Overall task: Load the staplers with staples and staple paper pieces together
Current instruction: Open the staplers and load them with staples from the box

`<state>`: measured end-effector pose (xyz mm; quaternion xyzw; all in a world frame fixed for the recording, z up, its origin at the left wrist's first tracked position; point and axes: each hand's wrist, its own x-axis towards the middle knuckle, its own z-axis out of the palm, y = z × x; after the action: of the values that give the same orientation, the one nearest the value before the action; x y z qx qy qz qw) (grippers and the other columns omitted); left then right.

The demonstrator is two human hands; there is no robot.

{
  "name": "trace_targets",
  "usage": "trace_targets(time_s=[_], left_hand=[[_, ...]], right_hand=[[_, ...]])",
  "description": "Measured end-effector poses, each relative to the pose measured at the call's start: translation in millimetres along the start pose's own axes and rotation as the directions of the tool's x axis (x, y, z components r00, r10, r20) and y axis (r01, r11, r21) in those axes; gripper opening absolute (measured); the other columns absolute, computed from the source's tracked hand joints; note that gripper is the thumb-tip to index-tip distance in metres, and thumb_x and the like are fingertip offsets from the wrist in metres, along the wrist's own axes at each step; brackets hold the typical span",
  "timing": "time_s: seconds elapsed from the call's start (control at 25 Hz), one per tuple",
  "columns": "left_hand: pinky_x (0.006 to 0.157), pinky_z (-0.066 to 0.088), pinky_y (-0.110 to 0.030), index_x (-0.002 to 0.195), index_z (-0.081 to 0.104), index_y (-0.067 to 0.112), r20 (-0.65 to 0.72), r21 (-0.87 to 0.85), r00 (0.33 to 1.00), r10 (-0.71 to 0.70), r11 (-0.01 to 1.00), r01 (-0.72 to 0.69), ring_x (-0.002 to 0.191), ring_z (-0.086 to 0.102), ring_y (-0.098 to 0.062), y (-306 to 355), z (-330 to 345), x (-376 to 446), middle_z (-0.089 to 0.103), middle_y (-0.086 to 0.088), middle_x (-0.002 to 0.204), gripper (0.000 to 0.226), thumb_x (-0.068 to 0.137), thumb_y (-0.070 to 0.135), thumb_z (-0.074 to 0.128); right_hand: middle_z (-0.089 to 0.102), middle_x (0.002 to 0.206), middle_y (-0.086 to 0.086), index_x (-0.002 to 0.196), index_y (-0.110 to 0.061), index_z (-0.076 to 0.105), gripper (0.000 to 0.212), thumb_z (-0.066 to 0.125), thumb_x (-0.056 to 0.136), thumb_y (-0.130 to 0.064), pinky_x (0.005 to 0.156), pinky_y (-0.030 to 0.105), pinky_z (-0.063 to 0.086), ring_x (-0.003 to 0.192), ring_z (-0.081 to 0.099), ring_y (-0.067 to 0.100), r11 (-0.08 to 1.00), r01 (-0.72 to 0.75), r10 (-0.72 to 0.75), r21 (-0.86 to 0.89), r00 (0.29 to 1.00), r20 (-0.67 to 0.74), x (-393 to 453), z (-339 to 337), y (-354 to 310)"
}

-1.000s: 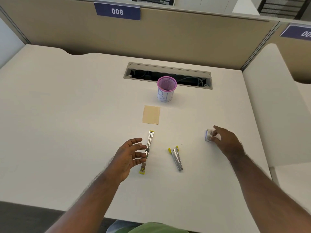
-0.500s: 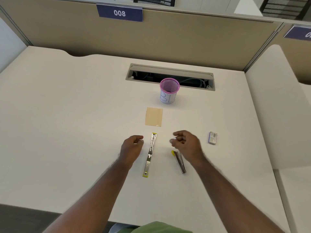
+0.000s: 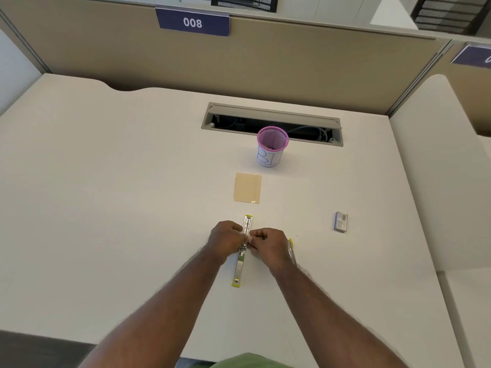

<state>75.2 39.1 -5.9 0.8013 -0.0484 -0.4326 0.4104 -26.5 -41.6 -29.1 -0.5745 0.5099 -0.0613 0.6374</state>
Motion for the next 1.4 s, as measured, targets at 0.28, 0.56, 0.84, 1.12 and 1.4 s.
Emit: trace_targets(time_s=[0.28,0.56,0.84,1.12,1.4], left_hand=[[0.085,0.059,-0.043,0.106,0.061,0.001,0.048,-0.081,0.999,0.009,0.997,-0.005,0.089,0.065,-0.026,-3.2,-0.5,-1.8,0.065,-0.014,0.098,0.033,0.076,-0.004,0.074],[0.073,0.059,-0.029,0.104,0.058,-0.002,0.161,-0.335,0.987,0.018,0.942,0.038,0.081,0.066,-0.023,-8.2,-11.8,-6.4,0.066,-0.013,0.087,0.032,0.077,-0.012,0.071],[0.064,0.057,-0.025,0.097,0.057,0.004,0.298,-0.438,0.953,0.052,0.895,0.088,0.071,0.071,-0.015,-23.5,-18.7,-13.3,0.072,-0.008,0.084,0.019,0.084,-0.003,0.070],[0.076,0.059,-0.033,0.088,0.057,0.013,0.414,-0.558,0.881,0.228,0.828,0.047,0.077,0.069,-0.022,-13.8,-22.4,-26.2,0.072,-0.010,0.085,0.021,0.079,0.006,0.075],[0.078,0.055,-0.036,0.082,0.059,0.014,0.433,-0.623,0.849,0.304,0.782,0.038,0.076,0.067,-0.022,-1.6,-19.7,-35.5,0.070,-0.010,0.087,0.015,0.079,0.005,0.071]], right_hand=[[0.072,0.089,0.016,0.087,-0.008,0.069,0.013,0.067,0.086,0.004,0.068,0.022,0.060,0.072,0.071,0.014,0.978,-0.043,0.036,0.203,0.999,0.037,-2.9,-1.5,6.2],[0.072,0.098,0.022,0.095,0.000,0.068,0.009,0.069,0.087,0.003,0.068,0.019,0.059,0.076,0.075,0.015,0.948,-0.058,0.033,0.314,0.996,0.085,-7.6,-11.5,-0.6],[0.076,0.085,0.009,0.092,-0.003,0.072,0.006,0.071,0.087,-0.003,0.065,0.020,0.058,0.071,0.074,0.012,0.963,-0.051,0.010,0.266,0.988,0.152,-23.5,-24.8,-4.9],[0.076,0.071,0.002,0.085,-0.015,0.075,0.009,0.077,0.081,-0.008,0.065,0.025,0.060,0.069,0.074,0.016,0.974,0.221,-0.225,0.043,0.960,0.166,-45.7,-44.3,-46.2],[0.079,0.078,-0.007,0.083,-0.033,0.075,0.026,0.075,0.083,-0.007,0.071,0.023,0.060,0.075,0.076,0.012,0.932,0.343,-0.318,-0.117,0.929,0.189,-59.8,-55.5,-63.3]])
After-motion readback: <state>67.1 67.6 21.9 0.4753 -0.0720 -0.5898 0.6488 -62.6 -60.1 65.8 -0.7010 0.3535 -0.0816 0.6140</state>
